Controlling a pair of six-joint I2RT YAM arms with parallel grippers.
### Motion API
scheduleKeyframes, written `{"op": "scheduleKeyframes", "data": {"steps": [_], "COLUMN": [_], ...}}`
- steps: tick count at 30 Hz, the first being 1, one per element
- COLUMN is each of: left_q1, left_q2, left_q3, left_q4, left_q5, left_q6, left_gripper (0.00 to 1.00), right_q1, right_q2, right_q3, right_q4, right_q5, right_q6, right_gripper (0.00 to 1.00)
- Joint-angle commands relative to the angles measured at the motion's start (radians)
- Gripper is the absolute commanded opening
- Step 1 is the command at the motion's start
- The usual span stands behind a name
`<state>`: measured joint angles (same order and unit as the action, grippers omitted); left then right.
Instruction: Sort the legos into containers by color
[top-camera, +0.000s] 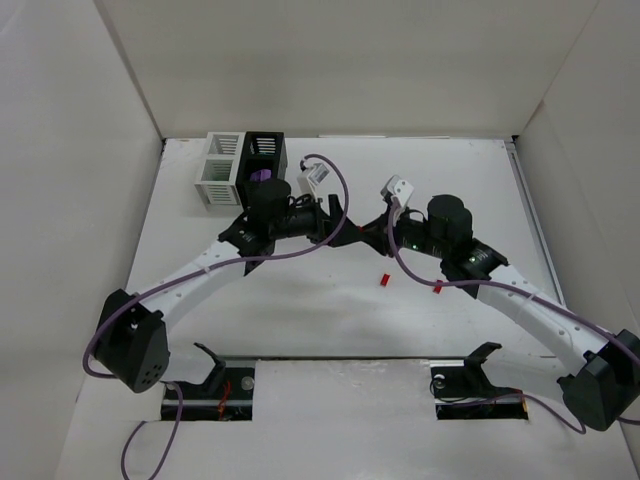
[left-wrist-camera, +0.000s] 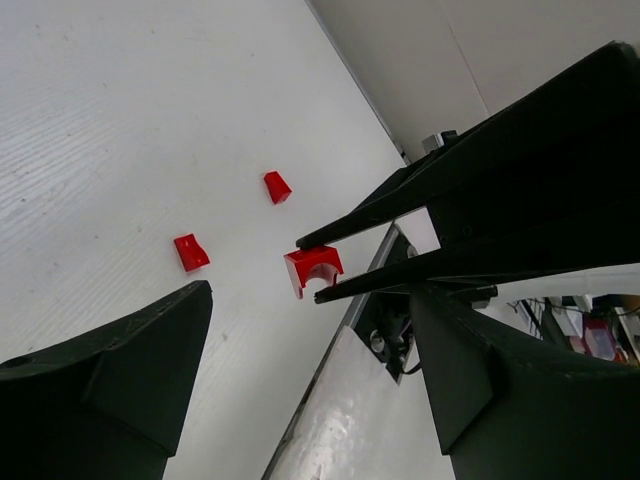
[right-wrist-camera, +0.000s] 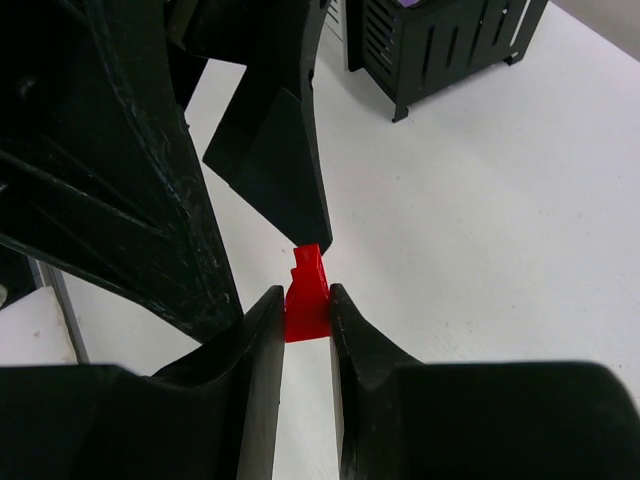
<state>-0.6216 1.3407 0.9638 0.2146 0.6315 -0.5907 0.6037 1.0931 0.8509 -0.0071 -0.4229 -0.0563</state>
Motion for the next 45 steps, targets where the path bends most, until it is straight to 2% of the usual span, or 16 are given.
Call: {"op": "scheduleKeyframes", "data": {"steps": [1, 11, 16, 22, 25, 31, 40, 45], "left_q1": [0.008, 0.017, 0.005, -0.004, -0.023, -0.041, -0.050, -0.050], "left_q2": [-0.084, -0.051, -0.017, 0.014, 0.023, 0.041, 0.071, 0.071], "left_q3": [0.036, 0.047, 0.058, 0.069, 0.088, 0.124, 0.164, 0.173], "left_q4": [0.052, 0.062, 0.054, 0.043, 0.020, -0.017, -0.130, -0.168], "left_q5": [-0.053, -0.030, -0.038, -0.038, -0.058, -0.067, -0.090, -0.046], "left_q6": [0.005, -0.004, 0.014, 0.023, 0.032, 0.064, 0.124, 0.167], "left_gripper": [0.77, 0.77, 0.73, 0.60, 0.49, 0.38, 0.38, 0.38], "right_q1": [0.019, 0.019, 0.019, 0.019, 0.019, 0.028, 0.038, 0.038], "right_q2": [-0.006, -0.006, -0.006, 0.013, 0.024, 0.044, 0.034, 0.044], "right_q3": [0.013, 0.013, 0.022, 0.040, 0.060, 0.070, 0.079, 0.099], "right_q4": [0.042, 0.042, 0.042, 0.042, 0.042, 0.042, 0.042, -0.007], "right_q5": [-0.028, -0.047, -0.024, -0.023, -0.024, 0.002, 0.073, 0.084], "right_q6": [-0.022, -0.031, -0.031, -0.031, -0.031, -0.031, -0.031, -0.062], "right_gripper": [0.19, 0.19, 0.19, 0.19, 0.19, 0.19, 0.19, 0.19]}}
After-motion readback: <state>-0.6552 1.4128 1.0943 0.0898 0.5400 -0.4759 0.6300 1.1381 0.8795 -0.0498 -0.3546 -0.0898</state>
